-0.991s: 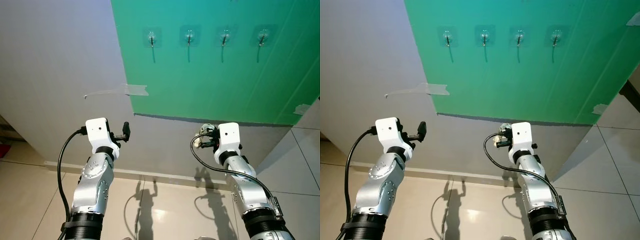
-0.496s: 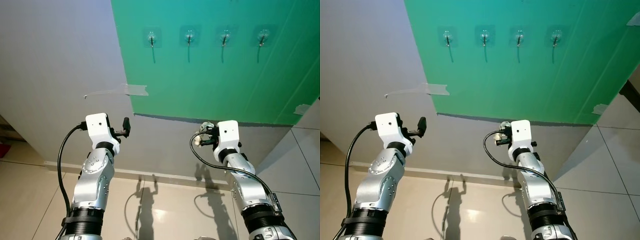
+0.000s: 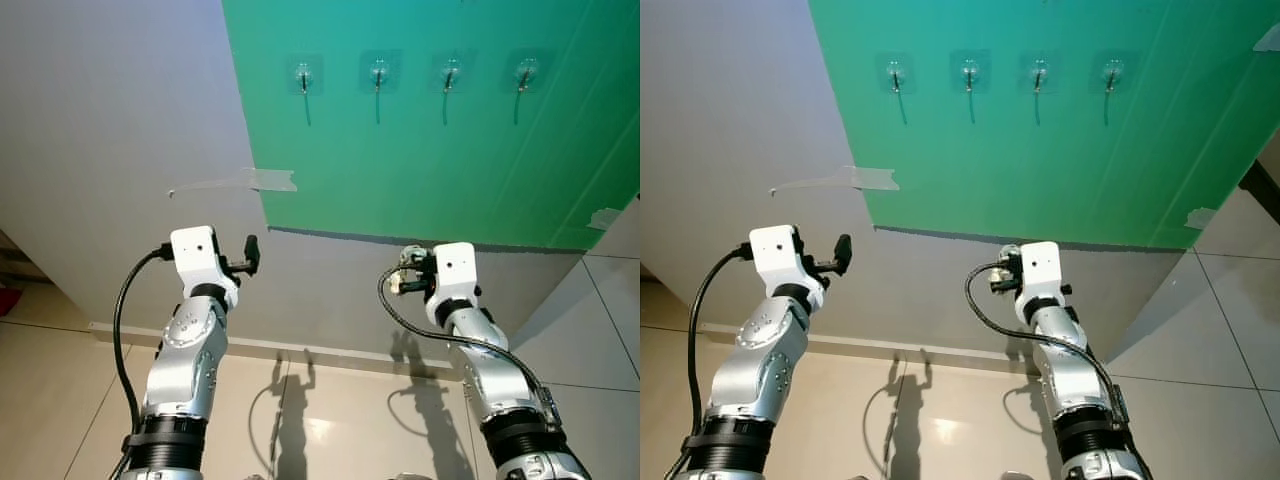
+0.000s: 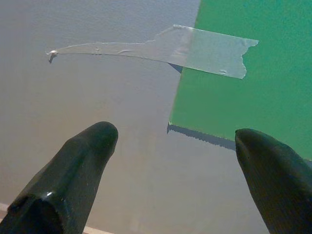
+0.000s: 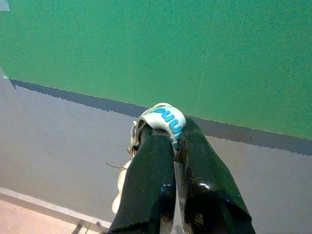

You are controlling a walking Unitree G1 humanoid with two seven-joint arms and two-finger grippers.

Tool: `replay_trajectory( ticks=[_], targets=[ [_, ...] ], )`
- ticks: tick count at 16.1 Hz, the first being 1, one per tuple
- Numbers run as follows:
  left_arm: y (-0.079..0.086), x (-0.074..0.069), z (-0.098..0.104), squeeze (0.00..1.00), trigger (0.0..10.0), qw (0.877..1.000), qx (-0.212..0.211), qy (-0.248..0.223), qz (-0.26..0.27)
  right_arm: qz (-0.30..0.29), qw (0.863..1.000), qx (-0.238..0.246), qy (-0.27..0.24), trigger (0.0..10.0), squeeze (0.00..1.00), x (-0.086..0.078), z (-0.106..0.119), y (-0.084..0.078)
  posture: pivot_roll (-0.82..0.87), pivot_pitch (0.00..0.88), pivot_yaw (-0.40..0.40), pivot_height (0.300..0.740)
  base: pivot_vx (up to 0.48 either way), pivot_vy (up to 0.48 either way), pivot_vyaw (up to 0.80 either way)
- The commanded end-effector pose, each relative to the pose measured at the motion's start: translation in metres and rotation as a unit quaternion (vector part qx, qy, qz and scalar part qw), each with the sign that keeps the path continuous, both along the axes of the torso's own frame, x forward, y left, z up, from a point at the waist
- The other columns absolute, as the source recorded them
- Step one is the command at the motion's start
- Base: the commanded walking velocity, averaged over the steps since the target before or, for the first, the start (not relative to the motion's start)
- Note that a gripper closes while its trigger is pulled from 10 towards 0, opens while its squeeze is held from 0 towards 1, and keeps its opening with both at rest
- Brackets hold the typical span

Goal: Hang keys on a hook

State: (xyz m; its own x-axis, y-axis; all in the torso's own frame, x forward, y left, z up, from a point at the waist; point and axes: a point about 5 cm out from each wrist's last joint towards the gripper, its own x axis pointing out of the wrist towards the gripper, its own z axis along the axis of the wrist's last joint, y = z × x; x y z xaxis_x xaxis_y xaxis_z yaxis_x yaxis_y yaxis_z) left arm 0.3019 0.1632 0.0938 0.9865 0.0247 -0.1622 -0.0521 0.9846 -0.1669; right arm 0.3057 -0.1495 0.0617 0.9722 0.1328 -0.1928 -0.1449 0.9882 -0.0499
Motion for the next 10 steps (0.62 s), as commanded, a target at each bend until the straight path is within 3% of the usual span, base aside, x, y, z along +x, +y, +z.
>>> replay_trajectory(
  ticks=[1,10],
  targets=[
    [0.0015,0.0012,-0.0007,0.00,10.0,1.000,0.004,0.004,0.000,0.000,1.000,0.004,-0.008,10.0,0.00,0.0020,0.0026,0.0020,-0.17,0.000,0.069,0.740,0.000,0.000,0.00],
    [0.0011,-0.0019,-0.0029,0.00,10.0,1.000,0.004,0.004,0.002,0.002,1.000,0.002,-0.007,10.0,0.00,-0.0011,-0.0009,-0.0005,-0.18,0.000,0.066,0.740,0.000,0.000,0.00]
  ],
)
